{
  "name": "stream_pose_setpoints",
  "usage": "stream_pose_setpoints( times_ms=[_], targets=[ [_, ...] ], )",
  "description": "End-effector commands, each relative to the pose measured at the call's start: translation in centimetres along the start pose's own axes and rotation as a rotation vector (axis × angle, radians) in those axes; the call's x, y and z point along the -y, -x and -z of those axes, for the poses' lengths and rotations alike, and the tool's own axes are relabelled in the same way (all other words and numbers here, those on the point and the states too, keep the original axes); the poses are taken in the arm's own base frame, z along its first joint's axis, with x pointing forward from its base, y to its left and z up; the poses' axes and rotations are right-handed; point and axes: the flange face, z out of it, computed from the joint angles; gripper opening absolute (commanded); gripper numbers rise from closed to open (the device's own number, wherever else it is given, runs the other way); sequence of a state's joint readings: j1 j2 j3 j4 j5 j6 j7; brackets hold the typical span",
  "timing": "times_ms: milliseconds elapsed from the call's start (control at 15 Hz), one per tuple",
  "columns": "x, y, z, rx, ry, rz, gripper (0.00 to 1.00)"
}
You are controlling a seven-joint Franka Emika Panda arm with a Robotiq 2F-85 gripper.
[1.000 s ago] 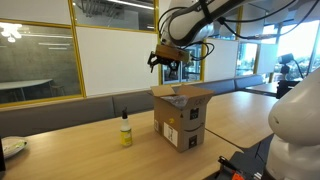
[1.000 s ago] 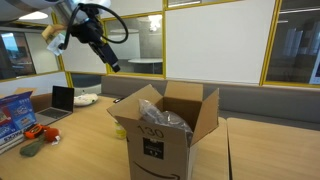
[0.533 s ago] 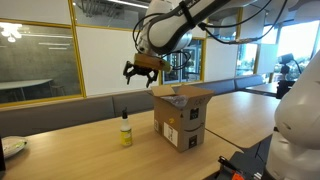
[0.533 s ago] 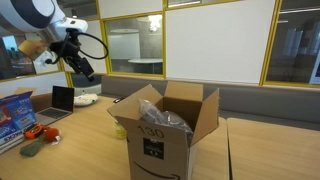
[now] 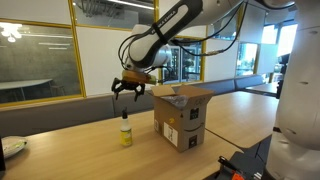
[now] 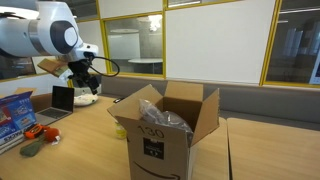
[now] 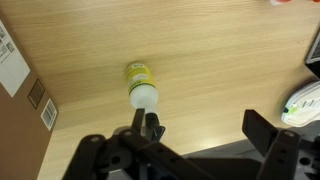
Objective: Put the objects on the table in the box
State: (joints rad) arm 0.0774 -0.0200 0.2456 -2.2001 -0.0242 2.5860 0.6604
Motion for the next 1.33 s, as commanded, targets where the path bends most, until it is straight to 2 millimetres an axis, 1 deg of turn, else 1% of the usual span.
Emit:
stream_pose_setpoints(
  times_ms=[0, 267, 400, 667, 800, 867, 1000, 1267],
  targets=[
    [1.3, -5.0, -2.3, 0.056, 0.014, 0.013, 1.00],
    [1.0, -9.8, -5.2, 0.118, 0.042, 0.012, 1.00],
    [0.8, -11.9, -6.7, 0.143, 0.054, 0.014, 1.00],
    [0.1, -15.3, -9.7, 0.203, 0.091, 0.000, 1.00],
    [-0.3, -16.4, -11.5, 0.238, 0.122, -0.015, 1.00],
    [-0.5, -16.9, -12.1, 0.258, 0.128, -0.020, 1.00],
    [-0.7, -17.6, -13.7, 0.290, 0.151, -0.037, 1.00],
    [-0.7, -18.1, -15.7, 0.330, 0.164, -0.056, 1.00]
  ],
)
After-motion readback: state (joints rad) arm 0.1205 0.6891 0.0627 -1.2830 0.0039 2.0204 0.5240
